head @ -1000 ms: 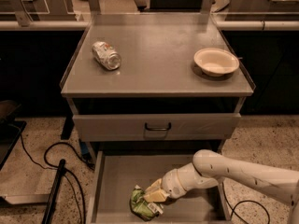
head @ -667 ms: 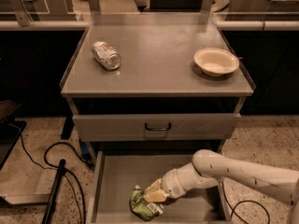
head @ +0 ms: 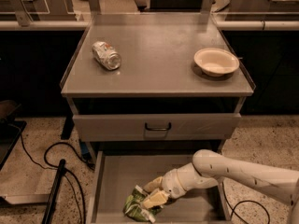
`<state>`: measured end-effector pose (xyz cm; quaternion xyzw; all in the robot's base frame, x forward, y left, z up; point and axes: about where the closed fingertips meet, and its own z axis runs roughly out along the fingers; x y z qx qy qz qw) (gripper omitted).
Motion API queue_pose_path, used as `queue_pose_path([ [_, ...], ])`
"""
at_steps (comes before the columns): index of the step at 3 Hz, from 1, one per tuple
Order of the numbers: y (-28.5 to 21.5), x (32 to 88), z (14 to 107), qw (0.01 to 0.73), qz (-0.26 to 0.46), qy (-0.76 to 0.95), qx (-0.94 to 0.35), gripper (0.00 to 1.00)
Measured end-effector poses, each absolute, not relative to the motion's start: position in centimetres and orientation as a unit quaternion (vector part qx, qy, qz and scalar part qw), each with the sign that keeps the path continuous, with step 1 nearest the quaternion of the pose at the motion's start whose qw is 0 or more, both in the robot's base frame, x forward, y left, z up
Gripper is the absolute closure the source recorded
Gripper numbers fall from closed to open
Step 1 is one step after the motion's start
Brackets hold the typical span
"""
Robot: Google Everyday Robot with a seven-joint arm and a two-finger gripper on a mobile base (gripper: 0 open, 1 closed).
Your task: Place green jalapeno chip bag into middle drawer
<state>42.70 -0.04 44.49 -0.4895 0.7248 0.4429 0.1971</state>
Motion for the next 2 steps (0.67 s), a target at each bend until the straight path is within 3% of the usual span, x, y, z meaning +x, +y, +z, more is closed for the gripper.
queue_pose_path([
  [1, -0.03, 42.70, 44.49, 0.197, 0.443, 0.725, -0.490, 0.00],
  [2, -0.03, 42.70, 44.49, 0.197, 0.443, 0.725, -0.490, 0.00],
])
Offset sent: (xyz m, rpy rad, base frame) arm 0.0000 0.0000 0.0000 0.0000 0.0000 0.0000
